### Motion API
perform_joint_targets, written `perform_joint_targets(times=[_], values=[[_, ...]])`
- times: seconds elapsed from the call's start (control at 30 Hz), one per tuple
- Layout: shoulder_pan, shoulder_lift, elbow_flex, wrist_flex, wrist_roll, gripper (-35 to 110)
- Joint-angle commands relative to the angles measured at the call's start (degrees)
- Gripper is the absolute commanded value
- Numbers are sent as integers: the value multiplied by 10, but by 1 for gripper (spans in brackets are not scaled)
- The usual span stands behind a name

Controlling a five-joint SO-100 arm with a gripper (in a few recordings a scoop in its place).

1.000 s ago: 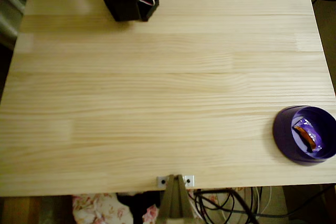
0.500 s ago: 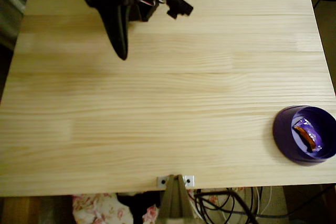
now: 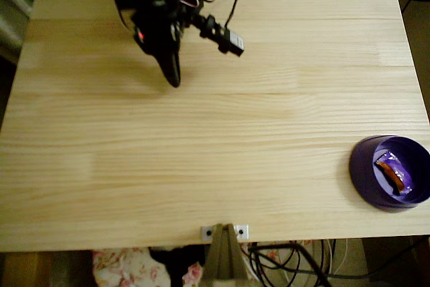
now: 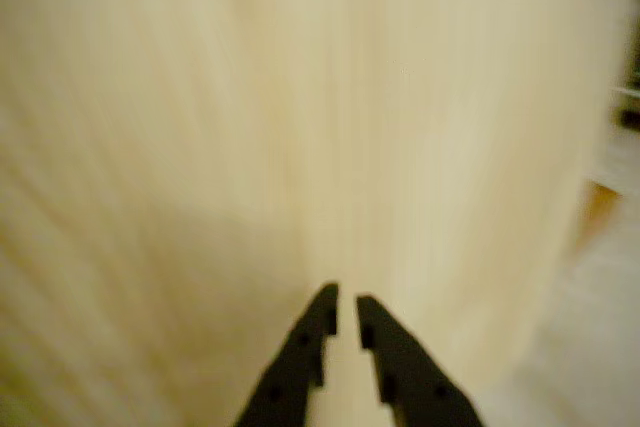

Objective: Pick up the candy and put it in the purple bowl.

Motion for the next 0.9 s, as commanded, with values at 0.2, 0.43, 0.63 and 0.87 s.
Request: perform_joint_targets(times=[0.2, 0.43, 0.63, 0.87], values=[[5, 20, 2, -8, 17, 0], [11, 20, 2, -8, 21, 0], [11, 20, 2, -7, 21, 0], [11, 20, 2, -7, 21, 0]])
